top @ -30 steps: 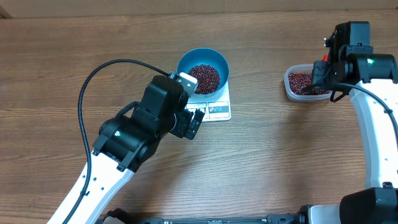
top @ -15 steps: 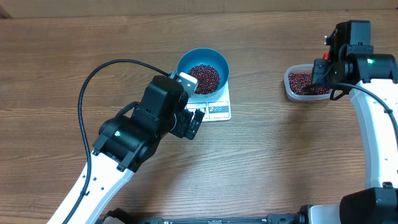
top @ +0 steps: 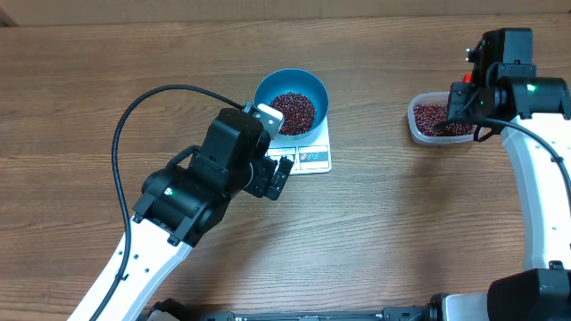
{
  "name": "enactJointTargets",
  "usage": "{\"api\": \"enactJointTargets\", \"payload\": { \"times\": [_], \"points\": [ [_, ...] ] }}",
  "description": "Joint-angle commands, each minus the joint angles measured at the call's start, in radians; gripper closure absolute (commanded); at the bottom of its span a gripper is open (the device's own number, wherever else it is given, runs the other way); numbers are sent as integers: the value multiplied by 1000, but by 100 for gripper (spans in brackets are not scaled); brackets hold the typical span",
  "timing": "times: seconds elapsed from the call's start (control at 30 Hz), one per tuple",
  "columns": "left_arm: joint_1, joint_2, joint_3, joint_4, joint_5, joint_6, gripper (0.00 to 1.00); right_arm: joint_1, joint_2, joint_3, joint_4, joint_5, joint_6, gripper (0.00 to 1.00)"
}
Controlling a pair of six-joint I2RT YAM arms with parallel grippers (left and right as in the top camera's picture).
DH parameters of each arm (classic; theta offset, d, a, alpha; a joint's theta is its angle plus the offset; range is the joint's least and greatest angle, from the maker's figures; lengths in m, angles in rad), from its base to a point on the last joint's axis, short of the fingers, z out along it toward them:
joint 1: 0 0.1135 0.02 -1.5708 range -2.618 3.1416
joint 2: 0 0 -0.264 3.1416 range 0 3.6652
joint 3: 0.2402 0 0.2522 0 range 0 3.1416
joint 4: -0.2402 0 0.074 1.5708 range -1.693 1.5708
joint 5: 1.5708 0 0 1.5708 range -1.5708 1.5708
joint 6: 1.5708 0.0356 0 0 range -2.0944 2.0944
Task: Scoop item into bowl and weigh 150g on scale
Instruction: 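Lower the red scoop into the bean tub with the right gripper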
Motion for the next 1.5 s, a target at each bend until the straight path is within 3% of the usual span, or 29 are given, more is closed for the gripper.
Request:
{"api": "enactJointTargets", "payload": {
  "times": [0.0, 0.03, 0.07, 0.1, 0.13, 0.23, 0.3, 0.33, 0.4, 0.83, 0.97, 1.0, 1.03, 1.47],
  "points": [
    [5, 3, 16, 2, 12, 19, 0, -4, -12, -4, 7, 6, 3, 96],
    [5, 3, 16, 2, 12, 19, 1, -4, -12, -4, 8, 6, 3, 94],
    [5, 3, 16, 2, 12, 19, 0, -4, -12, -4, 10, 6, 3, 84],
    [5, 3, 16, 2, 12, 19, 0, -4, -12, -4, 10, 6, 3, 85],
    [5, 3, 16, 2, 12, 19, 1, -4, -12, -4, 10, 6, 3, 96],
    [5, 3, 16, 2, 12, 19, 0, -4, -12, -4, 11, 6, 3, 96],
    [5, 3, 16, 2, 12, 19, 1, -4, -12, -4, 14, 6, 3, 79],
    [6, 3, 16, 2, 12, 19, 0, -4, -12, -4, 17, 6, 3, 77],
    [6, 3, 16, 2, 12, 19, 0, -4, -12, -4, 21, 6, 3, 96],
    [5, 3, 16, 2, 12, 19, 0, -4, -12, -4, 37, 6, 3, 96],
    [6, 3, 16, 2, 12, 19, 0, -4, -12, -4, 36, 6, 3, 80],
    [5, 3, 16, 2, 12, 19, 0, -4, -12, -4, 37, 6, 3, 84],
    [5, 3, 16, 2, 12, 19, 0, -4, -12, -4, 36, 6, 3, 96],
    [5, 3, 16, 2, 12, 19, 0, -4, -11, -4, 40, 6, -2, 96]
  ]
}}
